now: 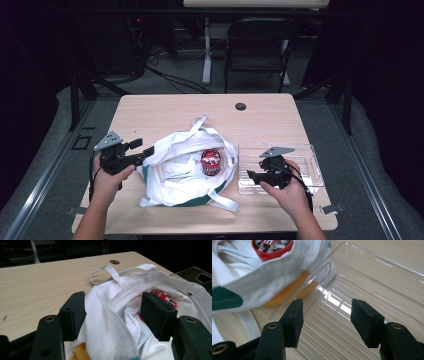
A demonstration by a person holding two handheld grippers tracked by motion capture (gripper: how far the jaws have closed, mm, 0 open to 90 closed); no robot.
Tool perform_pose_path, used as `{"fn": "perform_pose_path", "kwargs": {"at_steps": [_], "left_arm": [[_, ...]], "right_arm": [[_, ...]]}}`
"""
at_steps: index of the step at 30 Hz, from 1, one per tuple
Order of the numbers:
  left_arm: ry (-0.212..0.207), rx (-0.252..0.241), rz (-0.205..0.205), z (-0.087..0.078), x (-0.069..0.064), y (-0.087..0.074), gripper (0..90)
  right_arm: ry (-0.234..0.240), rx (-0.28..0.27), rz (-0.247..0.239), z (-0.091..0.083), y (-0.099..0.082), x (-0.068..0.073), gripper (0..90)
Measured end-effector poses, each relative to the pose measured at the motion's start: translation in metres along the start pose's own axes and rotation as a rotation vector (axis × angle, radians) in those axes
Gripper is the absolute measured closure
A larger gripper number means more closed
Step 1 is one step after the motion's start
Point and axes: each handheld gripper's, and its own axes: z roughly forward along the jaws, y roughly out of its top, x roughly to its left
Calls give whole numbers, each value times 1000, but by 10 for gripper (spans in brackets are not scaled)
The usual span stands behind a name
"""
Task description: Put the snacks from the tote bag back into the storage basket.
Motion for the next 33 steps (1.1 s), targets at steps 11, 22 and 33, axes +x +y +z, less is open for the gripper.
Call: {"fn": "perform_pose_path", "kwargs": {"at_steps": [11,22,33], "left_arm": [[-2,-7,1,3,-1,1,371],[-1,-8,-2,5,0,1,371],[2,-10,-4,0,-3,-2,371]], "right_arm": [[18,-23,3,-2,-1,2,421],[9,-41,-7,-4,1,3,403],[24,-48,-4,-4,5,8,404]]}}
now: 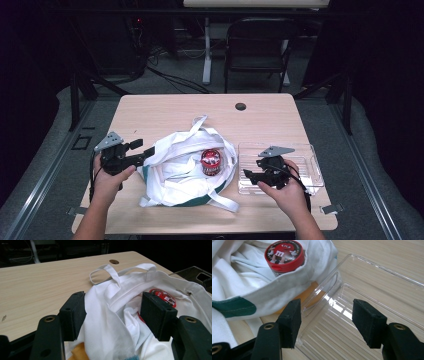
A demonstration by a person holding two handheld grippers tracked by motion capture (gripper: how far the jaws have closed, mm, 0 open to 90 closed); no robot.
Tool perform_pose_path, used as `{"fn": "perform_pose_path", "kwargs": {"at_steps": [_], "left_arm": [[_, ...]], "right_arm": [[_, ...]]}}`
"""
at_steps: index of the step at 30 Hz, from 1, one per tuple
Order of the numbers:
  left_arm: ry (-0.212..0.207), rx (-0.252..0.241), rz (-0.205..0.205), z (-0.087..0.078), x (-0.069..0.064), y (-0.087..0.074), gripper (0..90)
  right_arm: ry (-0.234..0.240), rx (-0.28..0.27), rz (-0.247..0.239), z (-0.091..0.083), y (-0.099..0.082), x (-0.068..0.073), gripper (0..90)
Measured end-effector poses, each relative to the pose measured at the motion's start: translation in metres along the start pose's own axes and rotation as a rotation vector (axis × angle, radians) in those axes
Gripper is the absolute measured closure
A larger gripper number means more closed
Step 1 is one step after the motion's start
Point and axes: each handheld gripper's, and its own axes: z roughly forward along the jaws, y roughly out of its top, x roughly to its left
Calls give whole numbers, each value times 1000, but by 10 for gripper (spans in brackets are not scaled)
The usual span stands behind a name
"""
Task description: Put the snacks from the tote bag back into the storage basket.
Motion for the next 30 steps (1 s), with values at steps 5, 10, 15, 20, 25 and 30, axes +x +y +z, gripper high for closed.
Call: {"fn": "perform_pose_path", "kwargs": {"at_steps": [5,10,15,20,25,30], "left_arm": [[8,-4,7,-4,-1,0,371],[11,-4,4,-5,0,1,371],[6,-8,6,-4,0,2,371],[5,-13,1,-4,0,3,371],[6,-16,0,-5,0,2,371],[6,-13,2,-4,0,3,371]], "right_arm": [[12,10,-13,2,5,4,403],[13,12,-14,0,10,5,401],[12,15,-20,0,19,6,401],[26,10,-19,-3,30,7,400],[26,27,-35,-2,37,8,400],[43,45,-36,0,43,9,401]]}}
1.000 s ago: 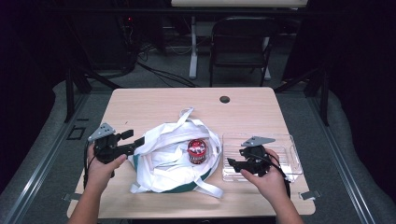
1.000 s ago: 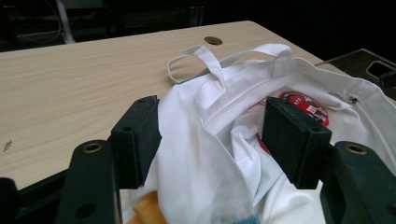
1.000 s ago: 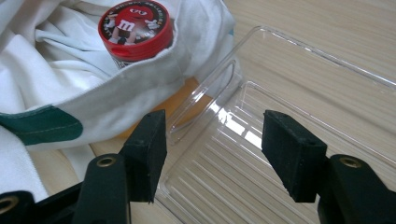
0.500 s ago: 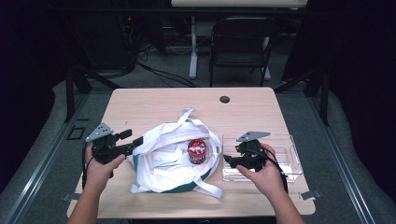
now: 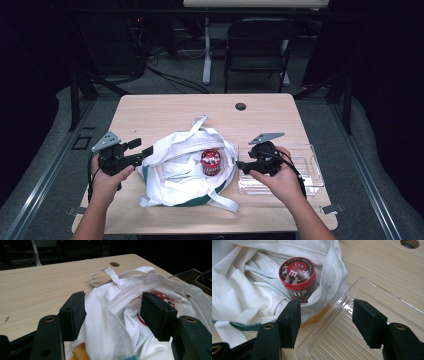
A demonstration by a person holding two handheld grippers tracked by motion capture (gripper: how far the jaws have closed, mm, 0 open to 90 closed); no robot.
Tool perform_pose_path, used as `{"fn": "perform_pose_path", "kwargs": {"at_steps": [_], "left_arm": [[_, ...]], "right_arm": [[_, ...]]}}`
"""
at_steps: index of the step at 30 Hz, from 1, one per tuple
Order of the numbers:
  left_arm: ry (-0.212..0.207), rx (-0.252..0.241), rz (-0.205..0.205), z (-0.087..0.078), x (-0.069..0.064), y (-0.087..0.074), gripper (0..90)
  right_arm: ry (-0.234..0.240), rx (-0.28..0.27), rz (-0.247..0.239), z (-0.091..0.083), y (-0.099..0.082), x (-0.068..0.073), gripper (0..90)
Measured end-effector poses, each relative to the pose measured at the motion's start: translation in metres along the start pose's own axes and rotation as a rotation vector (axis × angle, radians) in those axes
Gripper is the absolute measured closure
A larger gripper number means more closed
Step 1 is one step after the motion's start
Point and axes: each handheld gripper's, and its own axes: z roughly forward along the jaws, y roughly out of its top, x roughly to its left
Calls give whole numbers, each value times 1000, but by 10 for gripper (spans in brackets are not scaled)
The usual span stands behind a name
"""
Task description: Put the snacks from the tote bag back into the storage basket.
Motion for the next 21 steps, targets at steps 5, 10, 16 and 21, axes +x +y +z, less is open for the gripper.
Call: {"fn": "perform_pose_path", "kwargs": {"at_steps": [5,10,16,21], "left_arm": [[0,-3,-1,0,0,0,371],[-2,1,4,0,0,0,371],[0,-2,0,0,1,0,371],[-1,1,0,1,1,0,371]], "right_arm": [[1,4,-19,0,8,3,404],[4,7,-26,0,13,7,404],[7,12,-41,2,21,11,402],[2,20,-68,2,30,15,402]]}}
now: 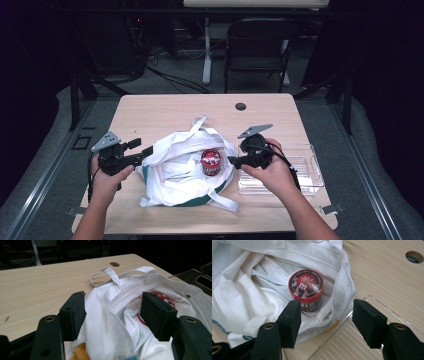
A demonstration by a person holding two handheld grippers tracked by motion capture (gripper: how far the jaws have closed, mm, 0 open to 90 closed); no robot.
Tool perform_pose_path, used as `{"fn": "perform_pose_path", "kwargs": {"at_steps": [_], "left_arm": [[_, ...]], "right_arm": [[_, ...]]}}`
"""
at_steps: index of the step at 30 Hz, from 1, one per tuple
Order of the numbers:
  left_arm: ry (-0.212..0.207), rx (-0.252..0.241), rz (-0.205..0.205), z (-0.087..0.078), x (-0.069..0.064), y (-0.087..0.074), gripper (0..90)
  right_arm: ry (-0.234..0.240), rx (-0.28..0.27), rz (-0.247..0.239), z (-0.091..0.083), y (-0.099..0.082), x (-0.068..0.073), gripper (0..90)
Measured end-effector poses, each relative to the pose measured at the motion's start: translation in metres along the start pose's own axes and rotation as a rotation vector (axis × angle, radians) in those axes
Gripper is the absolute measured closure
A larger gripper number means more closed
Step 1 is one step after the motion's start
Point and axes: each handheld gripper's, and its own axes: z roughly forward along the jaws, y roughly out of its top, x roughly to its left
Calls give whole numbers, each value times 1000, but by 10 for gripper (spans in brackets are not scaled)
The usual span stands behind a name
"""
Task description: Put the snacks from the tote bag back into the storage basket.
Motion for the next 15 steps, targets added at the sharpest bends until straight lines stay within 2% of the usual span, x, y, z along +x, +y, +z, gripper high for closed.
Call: {"fn": "perform_pose_path", "kwargs": {"at_steps": [15], "left_arm": [[0,-4,0,0,1,0,371]], "right_arm": [[0,44,-61,4,22,10,400]]}}
